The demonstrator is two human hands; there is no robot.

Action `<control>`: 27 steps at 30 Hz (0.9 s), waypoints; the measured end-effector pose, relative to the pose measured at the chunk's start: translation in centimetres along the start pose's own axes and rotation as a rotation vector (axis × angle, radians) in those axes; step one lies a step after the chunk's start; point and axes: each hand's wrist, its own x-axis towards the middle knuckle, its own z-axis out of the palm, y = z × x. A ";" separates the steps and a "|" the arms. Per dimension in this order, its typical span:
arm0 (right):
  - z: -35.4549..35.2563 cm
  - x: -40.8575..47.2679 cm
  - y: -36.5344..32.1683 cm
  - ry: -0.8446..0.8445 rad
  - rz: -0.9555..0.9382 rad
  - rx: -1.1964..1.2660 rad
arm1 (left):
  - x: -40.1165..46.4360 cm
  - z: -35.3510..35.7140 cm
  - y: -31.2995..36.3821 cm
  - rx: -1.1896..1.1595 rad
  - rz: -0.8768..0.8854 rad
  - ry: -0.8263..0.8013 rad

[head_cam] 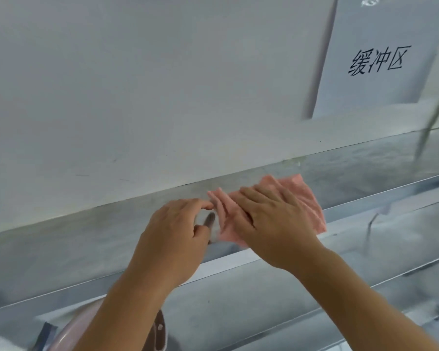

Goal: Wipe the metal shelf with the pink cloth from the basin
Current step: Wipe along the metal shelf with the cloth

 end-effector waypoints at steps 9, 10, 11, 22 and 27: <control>-1.8 -0.8 6.1 -0.016 -0.013 -0.023 | 2.9 3.6 6.3 0.014 -0.031 0.002; -2.1 -0.7 7.3 -0.036 -0.027 -0.021 | 3.2 4.0 7.0 0.015 -0.032 -0.001; -2.4 -0.5 9.0 -0.059 -0.021 -0.014 | 3.5 4.2 7.6 0.014 -0.035 -0.001; -4.9 -0.2 17.6 -0.078 0.015 -0.040 | 5.9 7.1 15.2 0.029 -0.045 0.019; -7.0 0.6 24.6 -0.100 0.110 -0.015 | 6.2 8.3 17.8 0.028 -0.044 0.037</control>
